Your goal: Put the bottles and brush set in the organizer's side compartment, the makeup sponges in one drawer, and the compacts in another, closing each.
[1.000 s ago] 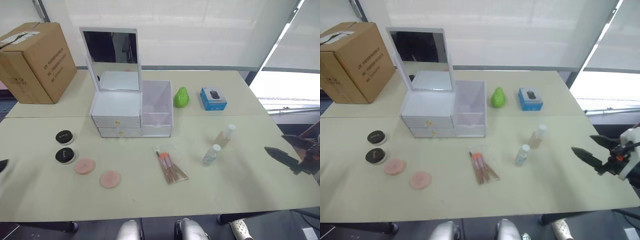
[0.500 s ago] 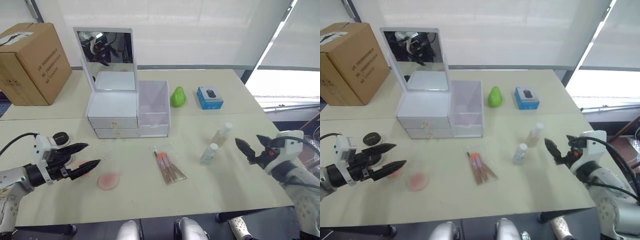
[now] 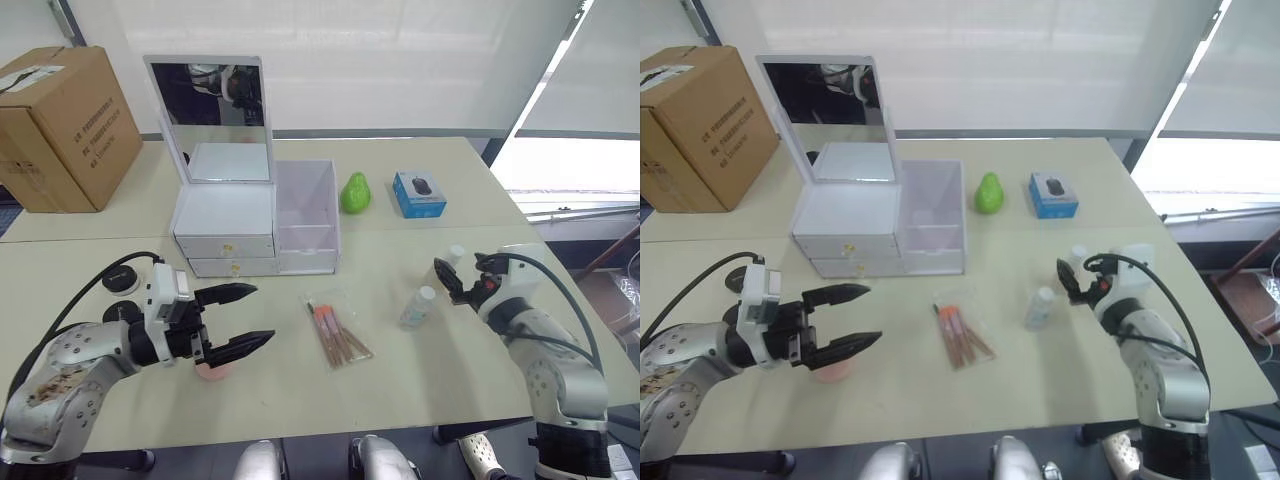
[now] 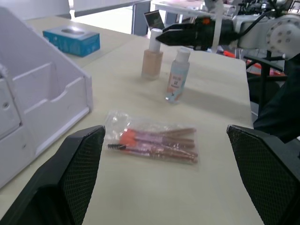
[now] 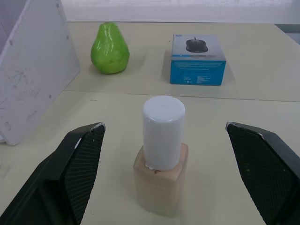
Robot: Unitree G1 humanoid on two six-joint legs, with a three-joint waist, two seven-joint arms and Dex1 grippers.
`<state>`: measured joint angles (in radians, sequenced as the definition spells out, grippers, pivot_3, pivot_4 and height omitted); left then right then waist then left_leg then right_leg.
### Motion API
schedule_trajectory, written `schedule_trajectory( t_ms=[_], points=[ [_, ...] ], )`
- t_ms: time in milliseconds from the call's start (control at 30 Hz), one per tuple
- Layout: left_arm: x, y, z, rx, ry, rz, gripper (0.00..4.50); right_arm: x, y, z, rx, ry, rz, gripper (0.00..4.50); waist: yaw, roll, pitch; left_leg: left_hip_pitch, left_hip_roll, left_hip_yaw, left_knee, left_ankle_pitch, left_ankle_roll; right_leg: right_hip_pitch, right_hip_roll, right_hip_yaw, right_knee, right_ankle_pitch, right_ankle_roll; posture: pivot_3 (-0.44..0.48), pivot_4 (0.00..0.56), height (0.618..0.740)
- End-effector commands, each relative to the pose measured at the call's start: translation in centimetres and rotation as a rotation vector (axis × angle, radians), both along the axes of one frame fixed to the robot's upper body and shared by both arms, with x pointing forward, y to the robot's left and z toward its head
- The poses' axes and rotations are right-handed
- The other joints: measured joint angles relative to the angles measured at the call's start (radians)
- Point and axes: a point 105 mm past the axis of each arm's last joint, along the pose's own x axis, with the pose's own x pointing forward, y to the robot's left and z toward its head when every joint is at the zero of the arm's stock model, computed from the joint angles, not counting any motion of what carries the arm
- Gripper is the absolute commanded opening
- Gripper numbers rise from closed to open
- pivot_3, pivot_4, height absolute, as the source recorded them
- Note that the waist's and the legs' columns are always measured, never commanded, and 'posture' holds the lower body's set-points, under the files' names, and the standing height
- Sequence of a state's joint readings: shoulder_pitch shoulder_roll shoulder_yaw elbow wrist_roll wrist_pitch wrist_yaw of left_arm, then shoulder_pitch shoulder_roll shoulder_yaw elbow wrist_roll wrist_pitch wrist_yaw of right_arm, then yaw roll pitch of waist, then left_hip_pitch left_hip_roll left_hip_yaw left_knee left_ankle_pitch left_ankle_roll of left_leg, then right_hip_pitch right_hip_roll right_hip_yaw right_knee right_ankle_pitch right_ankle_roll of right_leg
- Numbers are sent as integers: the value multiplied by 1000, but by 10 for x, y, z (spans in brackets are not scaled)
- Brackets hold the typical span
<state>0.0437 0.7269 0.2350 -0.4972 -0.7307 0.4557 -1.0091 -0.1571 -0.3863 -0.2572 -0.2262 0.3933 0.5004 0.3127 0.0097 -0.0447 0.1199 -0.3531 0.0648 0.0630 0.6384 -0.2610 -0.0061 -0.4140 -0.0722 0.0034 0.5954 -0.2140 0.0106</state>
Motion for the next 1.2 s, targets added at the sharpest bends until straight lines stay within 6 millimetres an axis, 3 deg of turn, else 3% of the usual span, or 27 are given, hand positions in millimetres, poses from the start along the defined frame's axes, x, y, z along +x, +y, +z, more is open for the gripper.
schedule_trajectory(
  t_ms=[33, 400, 500, 800, 1033, 1200],
  points=[
    [-3, -11, 6, -12, -70, -22, 4475, 5, 1, 16, -13, -75, 5, 4500, 0, 1, 0, 0, 0, 0, 0, 0, 0, 0, 2, 3, 0, 0, 0, 0, 150, 740],
    [-9, -22, 7, -82, -176, -35, 4475, 8, 4, 8, -10, -56, 24, 4500, -2, 2, 0, 1, 1, -3, 0, 0, 0, 4, 11, 14, -1, -1, -1, 0, 150, 740],
    [-10, -22, 6, -79, -188, -41, 4500, 9, 5, 7, -5, -58, 23, 3897, -2, 2, 0, 1, 1, -3, 0, 0, 0, 3, 11, 14, -1, -1, -1, 0, 150, 740],
    [-9, -18, -2, -39, -133, -42, 4500, 9, 8, 13, 13, -88, 41, 936, -3, 2, 0, 1, 1, -3, 0, 0, 0, 0, 12, 14, -1, -1, -1, 0, 150, 740],
    [-8, -18, -6, -13, -130, -47, 4500, 8, 12, 24, 15, -126, 66, 930, -4, 2, 0, 0, 1, -3, 0, 0, 0, -4, 12, 16, -1, -1, -1, 0, 150, 740],
    [-2, -16, -3, -40, -156, 10, 4500, 9, 27, 56, 14, -203, 135, 930, -7, 3, 1, -1, 1, -2, 0, 0, 0, -5, 12, 17, -1, 0, -1, 0, 150, 740]
  ],
)
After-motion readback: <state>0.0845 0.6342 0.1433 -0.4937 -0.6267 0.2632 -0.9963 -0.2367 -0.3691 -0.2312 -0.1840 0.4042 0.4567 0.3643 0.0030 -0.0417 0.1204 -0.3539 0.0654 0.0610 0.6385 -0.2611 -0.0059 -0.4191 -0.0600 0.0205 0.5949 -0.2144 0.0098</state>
